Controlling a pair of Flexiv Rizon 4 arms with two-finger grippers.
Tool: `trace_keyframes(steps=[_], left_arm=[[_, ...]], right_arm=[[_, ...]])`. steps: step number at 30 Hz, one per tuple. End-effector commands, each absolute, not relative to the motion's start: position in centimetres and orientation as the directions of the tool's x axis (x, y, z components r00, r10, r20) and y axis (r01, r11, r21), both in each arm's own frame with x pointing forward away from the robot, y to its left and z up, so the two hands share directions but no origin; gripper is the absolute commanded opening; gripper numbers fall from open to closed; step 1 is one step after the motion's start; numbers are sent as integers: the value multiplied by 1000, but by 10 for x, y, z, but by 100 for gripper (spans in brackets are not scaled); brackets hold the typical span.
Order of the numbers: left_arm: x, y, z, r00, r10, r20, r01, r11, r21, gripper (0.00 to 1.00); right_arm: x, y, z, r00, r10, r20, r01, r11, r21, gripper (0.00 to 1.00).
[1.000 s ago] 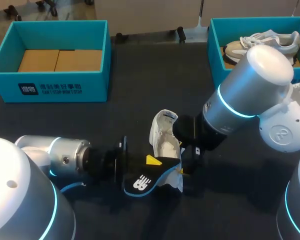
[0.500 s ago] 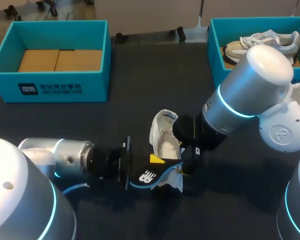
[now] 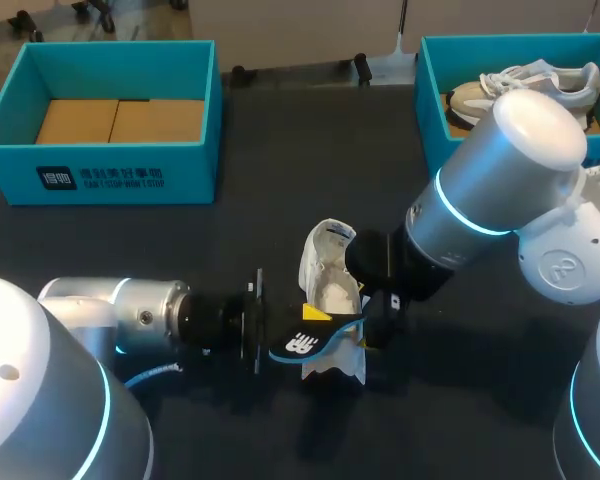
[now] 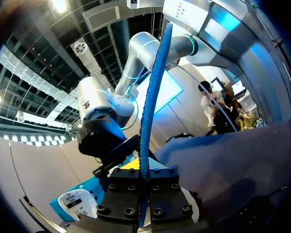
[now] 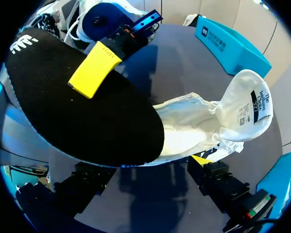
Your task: Take the shoe out of the shoebox, open the shoe tongue, remove and reinsert the insole, then place the shoe into the shoebox
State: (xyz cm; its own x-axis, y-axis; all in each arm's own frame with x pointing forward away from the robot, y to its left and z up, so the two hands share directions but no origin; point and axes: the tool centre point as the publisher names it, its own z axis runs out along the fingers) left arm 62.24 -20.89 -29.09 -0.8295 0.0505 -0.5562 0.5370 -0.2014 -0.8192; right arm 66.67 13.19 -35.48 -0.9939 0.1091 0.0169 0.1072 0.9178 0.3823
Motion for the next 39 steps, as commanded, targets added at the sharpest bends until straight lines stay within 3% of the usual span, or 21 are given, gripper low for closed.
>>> trace_keyframes(steps=[1, 19, 39], left_arm=[[624, -208, -294, -833, 45, -551, 534, -194, -823, 0], [641, -207, -319, -848, 68, -526, 513, -143, -846, 0], [658, -212, -350, -821, 46, -569, 571, 74, -818, 0]], right_arm=[[666, 133, -356, -994, 111, 14, 108, 919, 379, 100], [666, 133, -356, -994, 111, 14, 108, 919, 379, 100], [666, 133, -356, -994, 111, 14, 108, 919, 379, 100]])
